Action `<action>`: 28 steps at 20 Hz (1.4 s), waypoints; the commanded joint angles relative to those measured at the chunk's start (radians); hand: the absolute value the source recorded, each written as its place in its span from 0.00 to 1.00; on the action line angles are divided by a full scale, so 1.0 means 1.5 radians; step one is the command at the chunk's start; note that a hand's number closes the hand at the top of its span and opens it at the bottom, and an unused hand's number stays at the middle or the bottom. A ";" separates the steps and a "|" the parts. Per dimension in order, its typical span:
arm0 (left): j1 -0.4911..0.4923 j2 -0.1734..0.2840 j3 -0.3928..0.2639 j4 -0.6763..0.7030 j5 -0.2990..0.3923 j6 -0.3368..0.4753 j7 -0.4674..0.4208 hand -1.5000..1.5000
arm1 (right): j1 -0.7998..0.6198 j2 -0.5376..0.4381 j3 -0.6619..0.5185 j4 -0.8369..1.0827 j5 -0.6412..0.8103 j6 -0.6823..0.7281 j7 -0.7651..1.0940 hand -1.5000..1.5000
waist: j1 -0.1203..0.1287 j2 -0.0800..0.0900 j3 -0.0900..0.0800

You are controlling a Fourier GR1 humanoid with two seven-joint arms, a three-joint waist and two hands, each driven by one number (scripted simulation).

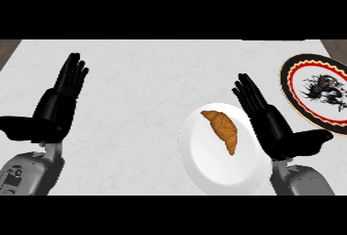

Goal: Pick the croissant from the plate and place it in the plate

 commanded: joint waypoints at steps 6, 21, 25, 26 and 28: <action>0.133 0.114 0.019 0.102 -0.130 0.005 -0.057 0.50 | -0.110 0.085 -0.072 -0.024 -0.185 0.033 0.063 0.00 | 0.026 0.001 0.007; 0.249 0.078 0.042 0.093 -0.139 -0.010 -0.121 0.50 | 0.149 0.008 0.010 -0.205 0.141 -0.092 -0.093 0.00 | 0.002 -0.004 0.007; 0.243 0.066 0.026 0.080 -0.146 0.000 -0.106 0.50 | 0.131 -0.128 -0.014 -0.242 0.181 -0.029 0.032 0.00 | 0.000 -0.005 0.005; 0.234 0.066 0.027 0.088 -0.150 -0.003 -0.105 0.50 | 0.151 -0.138 -0.006 -0.231 0.196 -0.018 0.018 0.00 | -0.002 -0.004 0.006; 0.247 0.094 0.058 0.076 -0.126 -0.022 -0.102 0.50 | 0.120 -0.178 -0.007 -0.249 0.219 0.000 0.103 0.00 | 0.005 -0.005 0.005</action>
